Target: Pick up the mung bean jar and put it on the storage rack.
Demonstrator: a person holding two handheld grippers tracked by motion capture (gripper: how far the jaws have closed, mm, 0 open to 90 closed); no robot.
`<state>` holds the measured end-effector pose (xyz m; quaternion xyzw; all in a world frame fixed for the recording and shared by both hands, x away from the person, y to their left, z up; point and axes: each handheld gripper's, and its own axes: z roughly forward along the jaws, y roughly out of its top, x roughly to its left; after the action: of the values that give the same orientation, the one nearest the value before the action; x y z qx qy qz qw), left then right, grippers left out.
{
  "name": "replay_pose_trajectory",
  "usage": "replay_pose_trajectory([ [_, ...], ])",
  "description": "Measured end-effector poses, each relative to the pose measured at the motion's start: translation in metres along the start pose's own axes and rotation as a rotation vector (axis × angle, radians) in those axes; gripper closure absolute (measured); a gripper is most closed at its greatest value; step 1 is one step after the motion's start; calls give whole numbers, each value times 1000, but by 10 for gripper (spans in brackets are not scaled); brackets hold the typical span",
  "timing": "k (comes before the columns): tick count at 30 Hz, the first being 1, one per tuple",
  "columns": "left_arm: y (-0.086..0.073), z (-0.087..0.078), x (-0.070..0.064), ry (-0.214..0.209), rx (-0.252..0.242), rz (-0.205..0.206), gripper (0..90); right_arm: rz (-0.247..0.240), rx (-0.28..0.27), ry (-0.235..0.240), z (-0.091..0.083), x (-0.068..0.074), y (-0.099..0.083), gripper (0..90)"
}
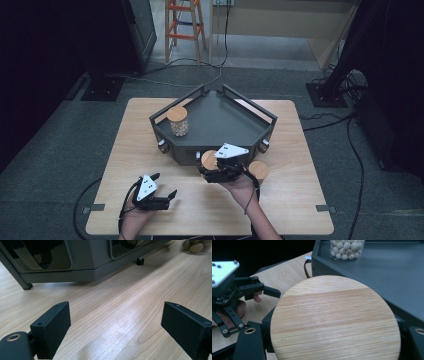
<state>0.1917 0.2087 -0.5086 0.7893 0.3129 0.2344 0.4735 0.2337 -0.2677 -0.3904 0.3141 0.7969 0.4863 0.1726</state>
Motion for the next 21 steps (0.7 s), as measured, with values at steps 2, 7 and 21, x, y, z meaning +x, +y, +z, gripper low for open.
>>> replay_pose_trajectory([
  [2, 1, 1, 1, -1, 3, 5, 89, 1, -1, -1, -1, -2, 3, 252],
  [7, 0, 0, 0, 0, 3, 0, 89, 3, -4, 0, -3, -6, 10, 252],
  [21, 0, 0, 1, 2, 0, -12, 89, -5, -5, -5, -10, -12, 22, 252],
])
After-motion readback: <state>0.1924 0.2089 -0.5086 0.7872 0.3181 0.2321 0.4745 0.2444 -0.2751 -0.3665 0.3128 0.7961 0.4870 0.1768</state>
